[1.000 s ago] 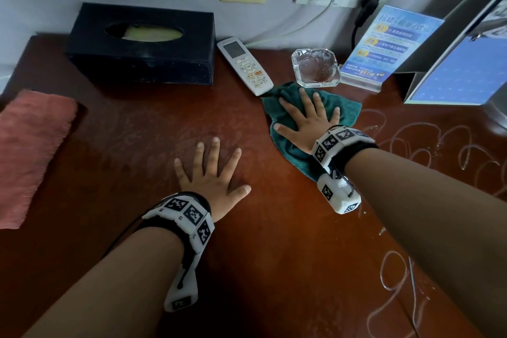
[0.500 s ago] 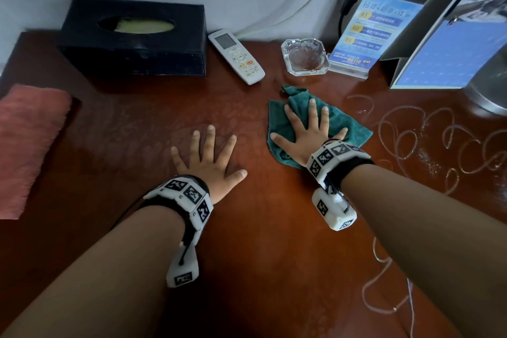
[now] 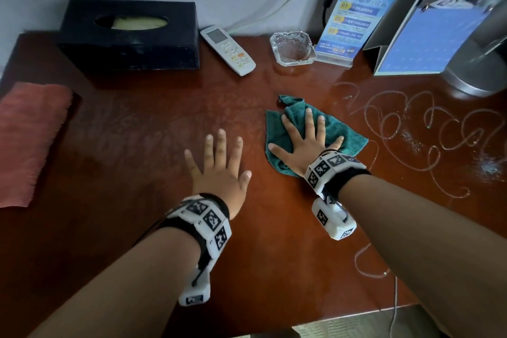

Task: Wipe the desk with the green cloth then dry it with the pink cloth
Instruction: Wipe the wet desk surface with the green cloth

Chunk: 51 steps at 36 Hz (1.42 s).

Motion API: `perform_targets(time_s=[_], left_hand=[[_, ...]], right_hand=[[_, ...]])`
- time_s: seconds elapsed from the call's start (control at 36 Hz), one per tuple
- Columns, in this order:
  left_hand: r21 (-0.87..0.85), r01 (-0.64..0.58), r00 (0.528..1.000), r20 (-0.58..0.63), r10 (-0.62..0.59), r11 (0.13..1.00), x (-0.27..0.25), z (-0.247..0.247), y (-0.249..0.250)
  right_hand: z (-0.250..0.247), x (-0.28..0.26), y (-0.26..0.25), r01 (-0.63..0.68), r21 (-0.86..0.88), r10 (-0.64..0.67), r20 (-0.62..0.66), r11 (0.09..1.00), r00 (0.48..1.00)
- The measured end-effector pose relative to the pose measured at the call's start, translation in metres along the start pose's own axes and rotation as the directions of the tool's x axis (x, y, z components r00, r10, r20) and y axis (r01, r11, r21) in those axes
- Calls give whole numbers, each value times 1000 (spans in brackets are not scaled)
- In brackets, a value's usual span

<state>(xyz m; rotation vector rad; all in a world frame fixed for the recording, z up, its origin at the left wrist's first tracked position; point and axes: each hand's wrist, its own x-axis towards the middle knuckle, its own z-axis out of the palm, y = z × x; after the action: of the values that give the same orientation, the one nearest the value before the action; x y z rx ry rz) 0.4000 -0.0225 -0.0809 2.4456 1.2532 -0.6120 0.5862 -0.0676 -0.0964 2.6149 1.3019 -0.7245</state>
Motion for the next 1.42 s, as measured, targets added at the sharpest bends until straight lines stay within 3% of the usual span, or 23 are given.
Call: perform_targets(time_s=[0.19,0.36,0.5,0.83,1.42], left_hand=[[-50,-88,995,43,90,995,-43,25,22],[-51,-61,992,107,66,997,-65,48,30],[-25,-83,996,44,84,996,-64,60,22],[-11,-77,992,102,77,997,-60,57,24],[1,23,986,165,-23,1000,-55,51,33]], right_hand=[[9,-16,1,-14,2,14,-2,1000,1000],[17,-34,2,-31,13,31,4,999,1000],[26,-52,4,-48,9,48,-3,999,999],[49,-82,5,-71,11,72,-59,997,996],[81,-139,27,105,-83,-108,-28,991,994]])
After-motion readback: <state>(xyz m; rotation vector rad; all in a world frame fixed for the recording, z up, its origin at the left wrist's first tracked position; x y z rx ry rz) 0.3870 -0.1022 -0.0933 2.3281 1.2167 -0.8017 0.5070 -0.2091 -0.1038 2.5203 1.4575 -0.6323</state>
